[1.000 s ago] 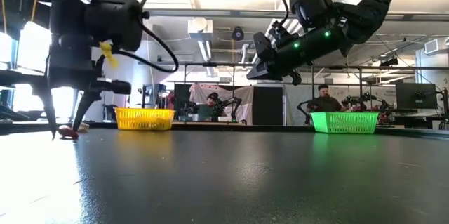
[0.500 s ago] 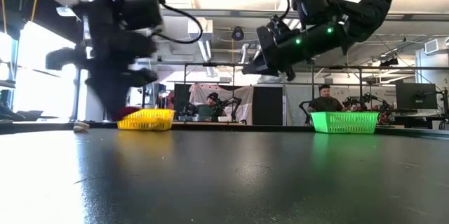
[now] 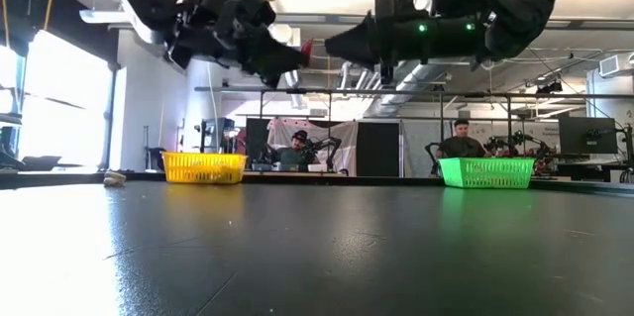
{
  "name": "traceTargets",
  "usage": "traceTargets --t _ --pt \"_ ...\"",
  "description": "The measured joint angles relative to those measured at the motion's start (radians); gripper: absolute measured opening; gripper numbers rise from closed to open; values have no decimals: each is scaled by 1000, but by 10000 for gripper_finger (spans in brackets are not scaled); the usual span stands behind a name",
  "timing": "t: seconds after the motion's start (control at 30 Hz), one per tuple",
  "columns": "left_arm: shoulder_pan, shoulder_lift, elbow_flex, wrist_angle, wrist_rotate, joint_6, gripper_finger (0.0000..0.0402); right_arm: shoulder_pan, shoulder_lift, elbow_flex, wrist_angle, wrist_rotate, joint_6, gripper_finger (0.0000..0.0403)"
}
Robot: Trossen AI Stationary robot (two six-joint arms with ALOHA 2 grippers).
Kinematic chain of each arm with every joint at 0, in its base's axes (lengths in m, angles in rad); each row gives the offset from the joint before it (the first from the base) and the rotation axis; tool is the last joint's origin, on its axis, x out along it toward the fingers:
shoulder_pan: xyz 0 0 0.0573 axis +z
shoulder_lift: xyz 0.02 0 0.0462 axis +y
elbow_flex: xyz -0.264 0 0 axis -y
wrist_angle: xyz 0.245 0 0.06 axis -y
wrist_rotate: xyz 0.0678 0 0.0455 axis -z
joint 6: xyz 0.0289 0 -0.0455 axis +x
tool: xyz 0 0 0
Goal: Sort produce into baskets
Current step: Put the red chili pepper into the green bin
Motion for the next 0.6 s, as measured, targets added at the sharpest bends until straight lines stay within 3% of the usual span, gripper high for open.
traceTargets --t 0.3,0.6 --pt "34 120 8 264 70 -118 7 -8 0 42 43 -9 73 157" --pt "23 152 77 283 103 -88 7 -7 0 126 -95 -11 119 146"
